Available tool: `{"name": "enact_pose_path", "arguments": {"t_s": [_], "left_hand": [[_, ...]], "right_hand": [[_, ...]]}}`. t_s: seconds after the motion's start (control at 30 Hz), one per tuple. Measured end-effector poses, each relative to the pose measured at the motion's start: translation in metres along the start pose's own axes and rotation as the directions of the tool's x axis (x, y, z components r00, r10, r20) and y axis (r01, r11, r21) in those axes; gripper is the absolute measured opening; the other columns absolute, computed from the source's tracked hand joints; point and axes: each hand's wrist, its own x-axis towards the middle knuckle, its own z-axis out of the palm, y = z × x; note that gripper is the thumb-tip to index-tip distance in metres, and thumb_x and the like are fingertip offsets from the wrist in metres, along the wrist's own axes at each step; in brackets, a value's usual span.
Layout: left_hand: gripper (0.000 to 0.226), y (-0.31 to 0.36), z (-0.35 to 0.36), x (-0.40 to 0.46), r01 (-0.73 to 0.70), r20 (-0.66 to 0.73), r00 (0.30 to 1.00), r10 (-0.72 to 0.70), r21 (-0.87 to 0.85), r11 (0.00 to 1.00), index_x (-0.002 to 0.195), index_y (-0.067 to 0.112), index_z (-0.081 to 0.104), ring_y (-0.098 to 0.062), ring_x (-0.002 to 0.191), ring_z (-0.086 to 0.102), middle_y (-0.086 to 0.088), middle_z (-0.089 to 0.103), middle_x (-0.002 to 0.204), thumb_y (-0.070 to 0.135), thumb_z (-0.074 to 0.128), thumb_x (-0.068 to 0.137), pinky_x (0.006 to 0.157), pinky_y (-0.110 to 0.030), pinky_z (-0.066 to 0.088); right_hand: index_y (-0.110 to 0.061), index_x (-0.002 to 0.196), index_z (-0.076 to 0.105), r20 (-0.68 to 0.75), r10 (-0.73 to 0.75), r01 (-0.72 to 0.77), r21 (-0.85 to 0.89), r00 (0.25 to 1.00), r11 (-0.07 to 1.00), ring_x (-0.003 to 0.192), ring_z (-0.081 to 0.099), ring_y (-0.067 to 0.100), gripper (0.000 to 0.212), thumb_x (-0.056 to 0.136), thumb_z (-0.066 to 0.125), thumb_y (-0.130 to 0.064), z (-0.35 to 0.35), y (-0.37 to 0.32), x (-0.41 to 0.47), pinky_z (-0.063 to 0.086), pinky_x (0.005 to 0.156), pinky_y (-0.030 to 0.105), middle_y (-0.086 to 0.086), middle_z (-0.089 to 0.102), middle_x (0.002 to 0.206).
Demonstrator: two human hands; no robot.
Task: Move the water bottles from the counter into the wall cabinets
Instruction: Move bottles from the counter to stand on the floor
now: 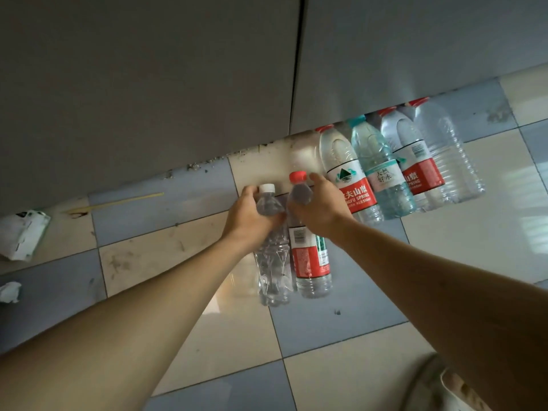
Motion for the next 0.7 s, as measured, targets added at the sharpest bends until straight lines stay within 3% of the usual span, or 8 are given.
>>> {"name": "enact_pose_path", "arguments": {"t_s": [0.1, 0.27, 0.4, 0.5, 0.6, 0.7], "left_hand": [[0.056, 0.001, -0.013, -0.014, -0.063, -0.036, 0.997, 0.061, -0.043, 0.997, 0.126, 0.025, 0.054, -0.013, 0.1, 0.061, 0.008, 0.063, 0.111, 0.03, 0.084, 0.079, 0.072, -0.022, 0.05], [0.068, 0.018, -0.041, -0.047, -0.202, -0.08, 0.977, 0.199, -0.03, 0.979, 0.135, 0.027, 0.052, -0.011, 0.111, 0.056, 0.002, 0.057, 0.127, 0.025, 0.086, 0.077, 0.09, -0.022, 0.046], [0.061, 0.026, -0.052, -0.08, -0.361, -0.141, 0.918, 0.371, 0.09, 0.928, 0.119, 0.024, 0.052, -0.004, 0.101, 0.049, 0.003, 0.048, 0.122, 0.018, 0.089, 0.071, 0.079, -0.003, 0.036], [0.061, 0.022, -0.053, -0.096, -0.474, -0.165, 0.849, 0.502, 0.185, 0.861, 0.107, 0.028, 0.043, -0.013, 0.1, 0.049, 0.004, 0.041, 0.115, 0.014, 0.09, 0.07, 0.079, -0.006, 0.037], [0.064, 0.019, -0.056, -0.1, -0.51, -0.201, 0.806, 0.557, 0.243, 0.825, 0.106, 0.032, 0.038, -0.019, 0.103, 0.049, 0.006, 0.039, 0.114, 0.014, 0.088, 0.072, 0.081, -0.013, 0.043], [0.058, 0.014, -0.057, -0.099, -0.536, -0.177, 0.788, 0.59, 0.276, 0.798, 0.109, 0.023, 0.044, -0.021, 0.106, 0.049, 0.0, 0.043, 0.118, 0.01, 0.087, 0.073, 0.083, -0.015, 0.046]], "right_hand": [[-0.017, 0.143, 0.048, -0.021, -0.06, 0.061, 0.031, 0.998, 0.998, 0.116, 0.058, 0.028, 0.068, 0.083, 0.08, -0.027, -0.006, -0.003, -0.012, 0.053, 0.099, 0.047, 0.01, 0.058, 0.132], [-0.021, 0.132, 0.051, -0.138, -0.141, 0.155, 0.102, 0.98, 0.983, 0.102, 0.057, 0.021, 0.064, 0.078, 0.084, -0.027, -0.032, -0.014, -0.052, 0.051, 0.086, 0.034, 0.002, 0.056, 0.119], [-0.024, 0.126, 0.045, -0.296, -0.214, 0.244, 0.068, 0.931, 0.967, 0.104, 0.048, 0.018, 0.065, 0.075, 0.086, -0.025, -0.04, -0.016, -0.091, 0.042, 0.088, 0.03, -0.007, 0.042, 0.115], [-0.024, 0.123, 0.044, -0.367, -0.236, 0.263, 0.027, 0.9, 0.964, 0.112, 0.048, 0.022, 0.066, 0.073, 0.088, -0.021, -0.04, -0.013, -0.106, 0.046, 0.094, 0.034, -0.005, 0.043, 0.119], [-0.022, 0.124, 0.045, -0.403, -0.263, 0.286, -0.003, 0.877, 0.958, 0.114, 0.048, 0.022, 0.067, 0.073, 0.089, -0.021, -0.037, -0.011, -0.107, 0.047, 0.094, 0.034, -0.002, 0.046, 0.123], [-0.02, 0.126, 0.044, -0.406, -0.317, 0.318, -0.067, 0.857, 0.946, 0.114, 0.047, 0.022, 0.068, 0.074, 0.088, -0.02, -0.031, -0.008, -0.108, 0.046, 0.093, 0.033, 0.002, 0.047, 0.127]]}}
